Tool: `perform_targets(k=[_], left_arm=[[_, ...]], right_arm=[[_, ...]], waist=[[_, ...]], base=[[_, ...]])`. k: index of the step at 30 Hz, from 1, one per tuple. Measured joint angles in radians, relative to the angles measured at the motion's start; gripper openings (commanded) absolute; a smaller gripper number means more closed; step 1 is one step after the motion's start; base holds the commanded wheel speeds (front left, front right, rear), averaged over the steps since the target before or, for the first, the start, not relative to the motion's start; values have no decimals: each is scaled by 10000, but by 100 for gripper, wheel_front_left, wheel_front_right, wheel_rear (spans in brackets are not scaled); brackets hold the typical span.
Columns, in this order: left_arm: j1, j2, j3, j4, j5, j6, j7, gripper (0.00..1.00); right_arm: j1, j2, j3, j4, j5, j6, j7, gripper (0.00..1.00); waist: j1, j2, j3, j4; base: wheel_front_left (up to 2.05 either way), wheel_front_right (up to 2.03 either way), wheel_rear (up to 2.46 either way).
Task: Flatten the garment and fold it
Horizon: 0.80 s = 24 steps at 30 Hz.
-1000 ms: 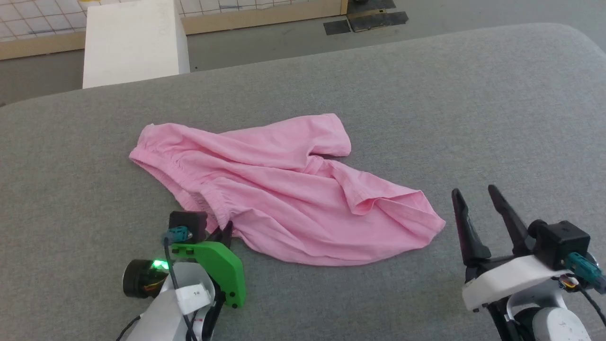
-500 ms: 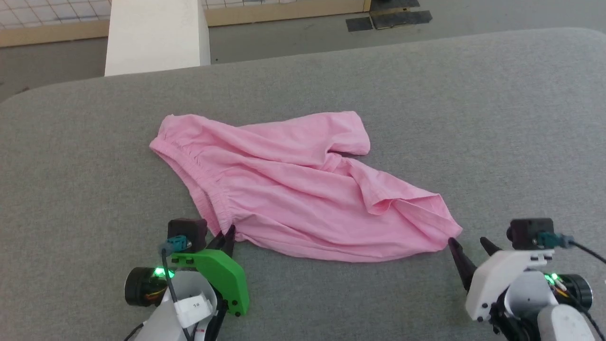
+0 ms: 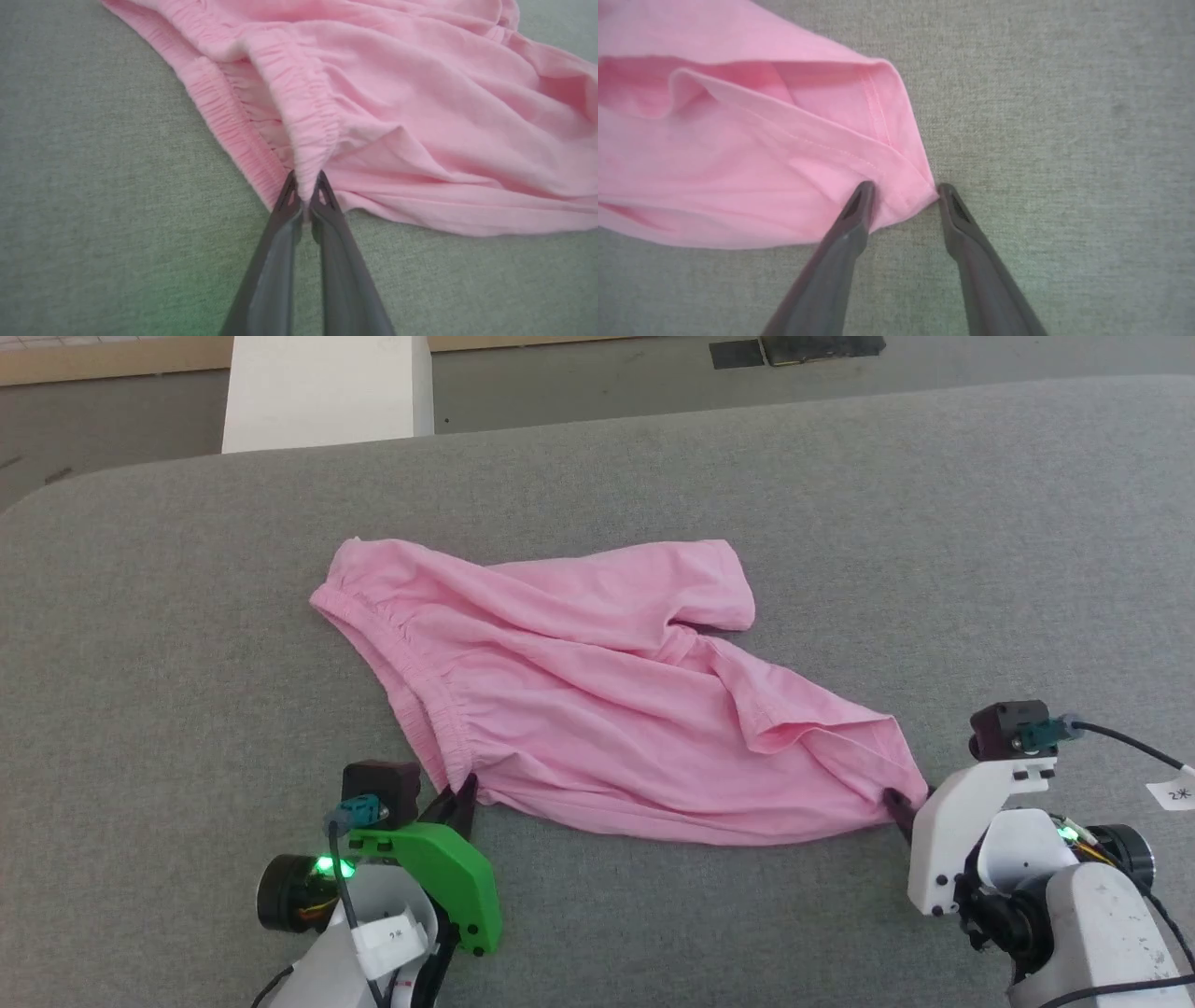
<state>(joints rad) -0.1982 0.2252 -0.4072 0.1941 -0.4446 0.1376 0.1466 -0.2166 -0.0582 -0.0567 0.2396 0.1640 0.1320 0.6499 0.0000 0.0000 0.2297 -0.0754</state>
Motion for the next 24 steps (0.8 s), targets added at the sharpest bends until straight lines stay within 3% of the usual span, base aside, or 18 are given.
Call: perform_targets(k=[6,11,17,20,24], left_arm=[[5,-2,73,-307,-265,-102,-211,0],[-34,345,247,-1599,-625,-642,-58,0],[-931,1005,731,-3753,-1893,-1457,1162,0],[-1848,1463,859,-4466,-2146,-1590,2107,0],[-3508,1580,1081,-4867,-2568,-1622,3147,0]], right_arm=[[247,42,98,-368,477,0,107,0],[567,-364,215,-1898,848,0,520,0],[-92,-1793,426,-4040,1298,0,1680,0],[-1171,-2583,694,-4602,1503,0,2243,0],[-3037,-3457,1227,-4650,1856,2,3022,0]], waist=[[0,0,-192,2],[0,0,-424,-37],[0,0,-528,-265],[0,0,-388,-354],[0,0,-17,-428]], base=[[0,0,0],[0,0,0],[0,0,0],[0,0,0],[0,0,0]])
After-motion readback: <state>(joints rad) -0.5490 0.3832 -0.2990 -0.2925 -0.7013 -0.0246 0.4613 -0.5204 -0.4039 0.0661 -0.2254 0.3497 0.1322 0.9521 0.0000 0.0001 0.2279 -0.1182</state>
